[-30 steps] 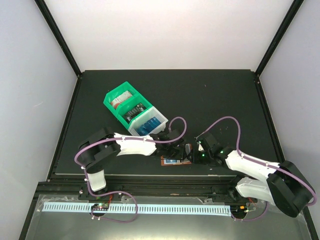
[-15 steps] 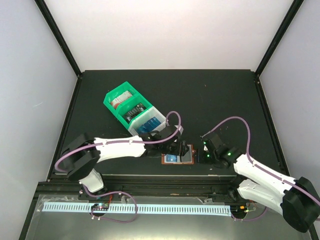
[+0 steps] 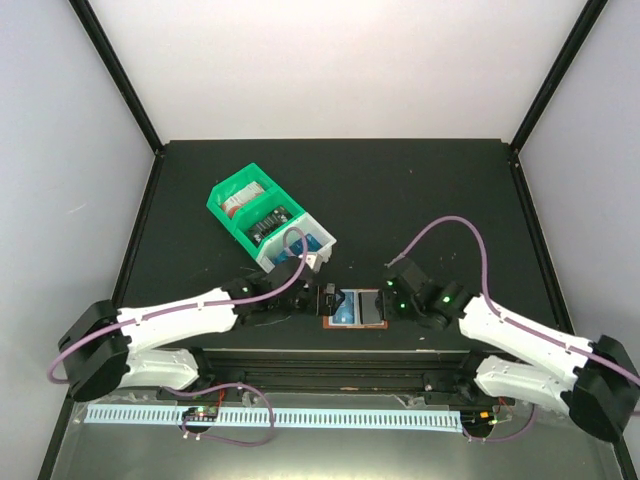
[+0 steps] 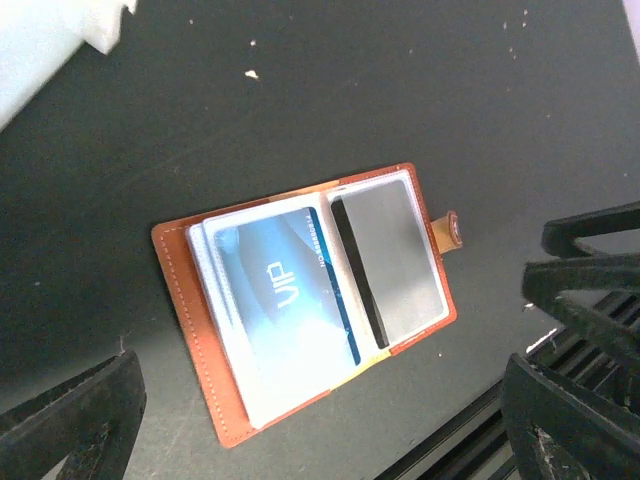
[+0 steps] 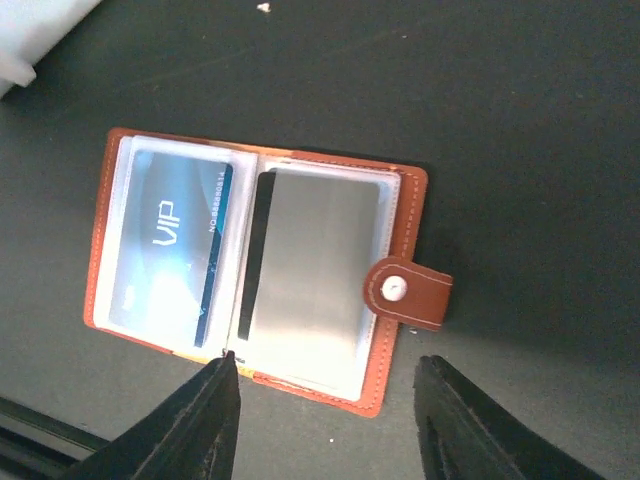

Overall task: Put the credit cards into the card holder
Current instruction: Insert the credit card into the card holder.

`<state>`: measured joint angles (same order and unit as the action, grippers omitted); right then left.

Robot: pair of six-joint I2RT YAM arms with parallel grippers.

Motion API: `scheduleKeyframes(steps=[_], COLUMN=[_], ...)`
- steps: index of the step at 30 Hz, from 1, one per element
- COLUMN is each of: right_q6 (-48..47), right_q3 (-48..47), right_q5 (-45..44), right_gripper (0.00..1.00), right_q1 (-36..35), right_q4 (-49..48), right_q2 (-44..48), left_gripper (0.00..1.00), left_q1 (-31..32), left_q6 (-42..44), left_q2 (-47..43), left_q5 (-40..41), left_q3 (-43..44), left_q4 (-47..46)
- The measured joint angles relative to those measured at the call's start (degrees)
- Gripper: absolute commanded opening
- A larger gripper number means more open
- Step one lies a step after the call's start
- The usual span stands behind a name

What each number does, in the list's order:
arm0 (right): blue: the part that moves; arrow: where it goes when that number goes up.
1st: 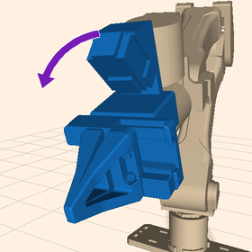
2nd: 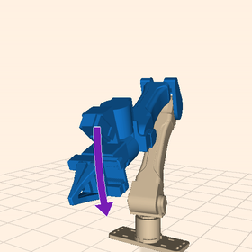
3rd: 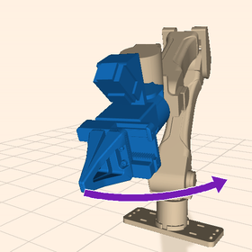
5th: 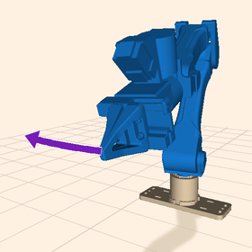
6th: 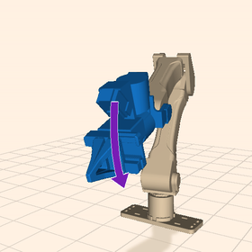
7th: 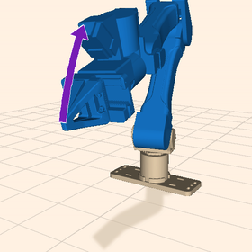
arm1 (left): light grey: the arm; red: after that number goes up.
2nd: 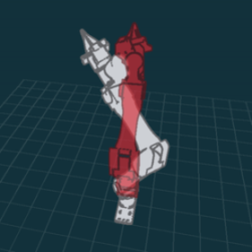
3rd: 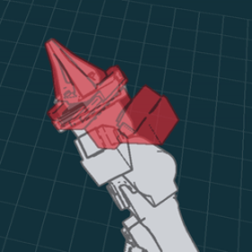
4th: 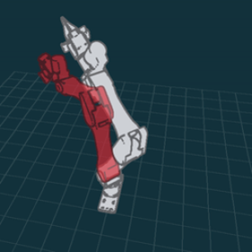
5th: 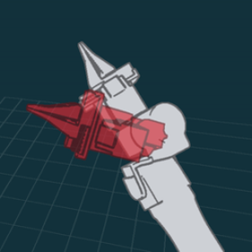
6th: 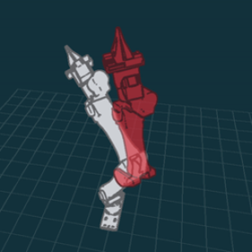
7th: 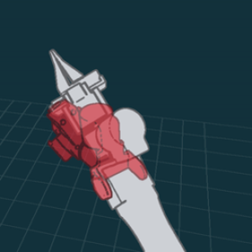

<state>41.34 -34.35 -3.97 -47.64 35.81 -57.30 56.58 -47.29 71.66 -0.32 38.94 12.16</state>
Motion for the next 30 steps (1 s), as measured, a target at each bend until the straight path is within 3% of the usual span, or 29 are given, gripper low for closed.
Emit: scheduleKeyframes(steps=[5, 10, 16, 20, 25, 30], right_q6=[1.73, 3.80, 6.84, 8.33, 8.74, 9.07], right_q3=[-5.05, -9.29, -9.64, -9.38, -8.79, -8.70], right_q5=[-4.37, -5.90, -5.84, -5.53, -3.96, -3.02], right_gripper=[0.52, 0.41, 0.27, 0.25, 0.24, 0.15], right_q1=[-7.72, -12.15, -13.55, -13.77, -13.77, -13.77], right_q4=[1.14, 0.28, -1.64, -2.99, -5.64, -7.54], right_q2=[-8.13, -16.76, -23.30, -24.63, -26.03, -27.74], left_gripper=[0.99, 0.98, 0.80, 0.69, 0.63, 0.57], left_q1=[-1.05, -2.40, -4.79, -5.49, -5.57, -5.57], left_q6=[1.36, 2.36, 1.03, 0.15, -0.20, -0.48], left_q2=[-5.55, -9.88, -11.65, -10.56, -6.71, -4.35], left_q5=[0.20, -0.85, -4.94, -8.00, -11.93, -14.25], left_q3=[-2.71, -7.45, -15.04, -16.33, -16.31, -16.31], left_q4=[-0.17, -1.29, -5.49, -7.78, -12.17, -15.13])
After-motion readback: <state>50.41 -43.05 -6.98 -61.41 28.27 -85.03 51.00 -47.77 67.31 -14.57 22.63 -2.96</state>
